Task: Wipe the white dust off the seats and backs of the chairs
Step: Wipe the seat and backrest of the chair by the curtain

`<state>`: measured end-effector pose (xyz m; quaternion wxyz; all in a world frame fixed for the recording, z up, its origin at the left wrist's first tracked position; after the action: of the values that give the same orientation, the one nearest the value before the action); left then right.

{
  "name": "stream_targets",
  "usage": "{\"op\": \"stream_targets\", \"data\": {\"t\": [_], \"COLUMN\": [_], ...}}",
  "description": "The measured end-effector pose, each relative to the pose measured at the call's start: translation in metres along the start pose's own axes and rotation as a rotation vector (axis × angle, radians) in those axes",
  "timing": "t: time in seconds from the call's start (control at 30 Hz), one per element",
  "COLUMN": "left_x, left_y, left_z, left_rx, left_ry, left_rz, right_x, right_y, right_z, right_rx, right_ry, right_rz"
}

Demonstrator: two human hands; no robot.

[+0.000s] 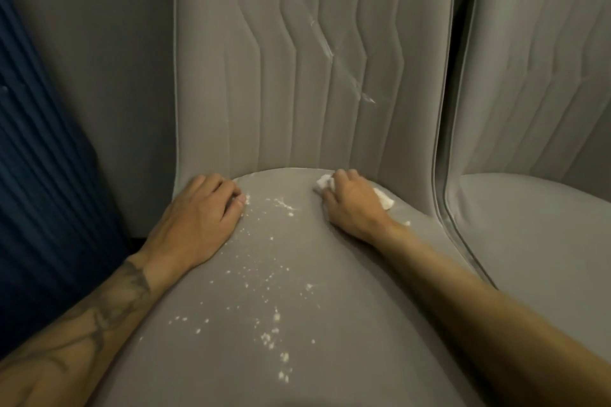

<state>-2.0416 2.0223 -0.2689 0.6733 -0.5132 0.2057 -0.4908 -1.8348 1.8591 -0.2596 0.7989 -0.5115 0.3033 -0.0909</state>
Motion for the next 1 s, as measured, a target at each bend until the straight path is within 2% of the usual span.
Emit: {"op": "stream_targets", "data": {"t": [0.1,0.17,0.2,0.3,0.37,0.43,0.5,0.6,0.63,0.77,0.8,0.87,1.0], "left_x": [0.0,-0.001,-0.001,0.0,0.001,0.001,0.001,0.001,0.0,0.0,0.0,-0.002,-0.002], "left_y": [0.001,0.001,0.001,0.001,0.001,0.001,0.0,0.001,0.0,0.002,0.003,0.004,0.003], "left_z": [0.0,0.0,0.0,-0.001,0.0,0.0,0.0,-0.001,-0.001,-0.001,-0.001,-0.001,-0.001], "left_rx": [0.009,0.014,0.015,0.008,0.01,0.011,0.014,0.011,0.006,0.002,0.009,0.02,0.021], "left_ry": [0.011,0.012,0.013,0.009,0.008,0.005,-0.001,0.002,-0.001,0.01,0.015,0.021,0.038], "left_rz": [-0.007,-0.011,-0.017,-0.024,-0.013,-0.008,-0.012,-0.02,-0.025,-0.016,-0.014,-0.01,0.014], "right_x": [-0.025,-0.013,-0.002,0.026,0.017,-0.011,-0.038,-0.042,-0.032,0.002,-0.004,-0.024,-0.049], "right_y": [0.007,-0.001,-0.005,-0.013,-0.006,0.008,0.022,0.019,0.016,0.007,0.01,0.019,0.022], "right_z": [-0.039,-0.03,-0.017,0.024,0.035,0.025,-0.002,-0.022,-0.013,0.038,0.042,0.03,-0.029], "right_rx": [-0.103,-0.142,-0.133,-0.056,-0.022,-0.037,-0.104,-0.183,-0.183,-0.103,-0.08,-0.08,-0.206], "right_ry": [-0.299,-0.326,-0.273,0.065,0.122,0.007,-0.198,-0.38,-0.367,-0.025,-0.008,-0.075,-0.395], "right_rz": [0.131,0.099,0.046,-0.071,-0.101,-0.011,0.126,0.159,0.132,-0.044,-0.066,0.002,0.158]}}
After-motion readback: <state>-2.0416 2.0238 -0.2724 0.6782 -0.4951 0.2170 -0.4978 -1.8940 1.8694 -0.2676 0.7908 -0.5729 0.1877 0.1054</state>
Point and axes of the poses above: each hand's wrist, its own z-axis towards the middle knuckle, its own y-axis out of the palm, x = y × z, the point moved 3 cm from there along z, towards the middle knuckle, and after that the axes turned 5 degrees about z, right-handed, at the moved point
